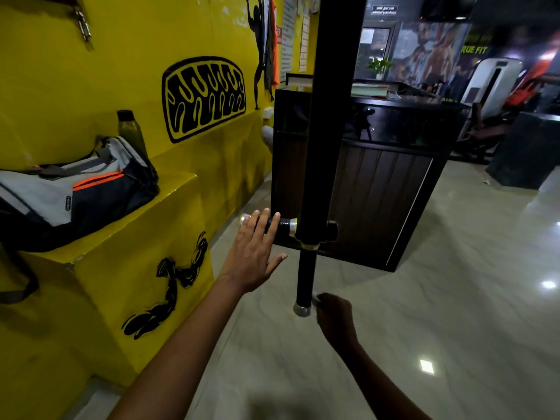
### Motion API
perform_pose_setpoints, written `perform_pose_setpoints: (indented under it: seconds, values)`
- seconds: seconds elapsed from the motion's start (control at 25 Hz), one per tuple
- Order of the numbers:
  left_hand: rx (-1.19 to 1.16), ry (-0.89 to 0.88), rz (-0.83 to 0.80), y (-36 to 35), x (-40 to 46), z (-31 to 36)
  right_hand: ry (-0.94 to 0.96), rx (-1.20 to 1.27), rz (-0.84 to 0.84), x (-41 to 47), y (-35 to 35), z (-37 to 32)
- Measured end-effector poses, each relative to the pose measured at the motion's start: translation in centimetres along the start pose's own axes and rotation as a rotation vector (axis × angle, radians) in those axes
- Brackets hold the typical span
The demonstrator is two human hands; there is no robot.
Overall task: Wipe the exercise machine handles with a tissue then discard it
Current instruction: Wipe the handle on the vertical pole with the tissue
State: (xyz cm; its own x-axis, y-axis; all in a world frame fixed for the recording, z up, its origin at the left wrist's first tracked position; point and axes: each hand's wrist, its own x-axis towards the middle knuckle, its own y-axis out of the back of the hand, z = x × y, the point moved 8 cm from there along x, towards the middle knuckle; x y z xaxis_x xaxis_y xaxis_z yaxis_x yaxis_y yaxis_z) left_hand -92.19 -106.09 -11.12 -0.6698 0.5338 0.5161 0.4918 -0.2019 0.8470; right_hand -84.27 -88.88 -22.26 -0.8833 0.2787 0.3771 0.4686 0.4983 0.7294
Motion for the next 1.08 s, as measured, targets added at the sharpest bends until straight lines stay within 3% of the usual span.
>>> perform_pose_setpoints:
  seconds: [0.12,0.24,0.44,0.6,0.88,1.08]
  values:
    - [0.008,-0.036,-0.001,0.0,0.0,-0.3,0.199,-0.008,0.212,0.2,4.3,-4.5]
    - [-0.003,-0.071,0.013,0.1,0.0,-0.5,0.476,-0.170,0.389,1.0,8.2,-10.1]
    - [-0.027,-0.093,0.005,0.1,-0.2,-0.7,0.863,-0.529,0.383,1.8,6.4,-14.3]
    - [-0.017,-0.092,-0.011,0.2,-0.2,-0.8,0.878,-0.674,0.209,1.4,2.9,-11.8]
    - [-0.002,-0.089,0.004,0.3,-0.2,-0.6,0.878,-0.812,0.112,0.7,1.1,-9.7]
    - [-0.004,-0.090,0.008,0.5,-0.2,-0.6,0.911,-0.779,0.084,-0.6,-0.3,-9.3]
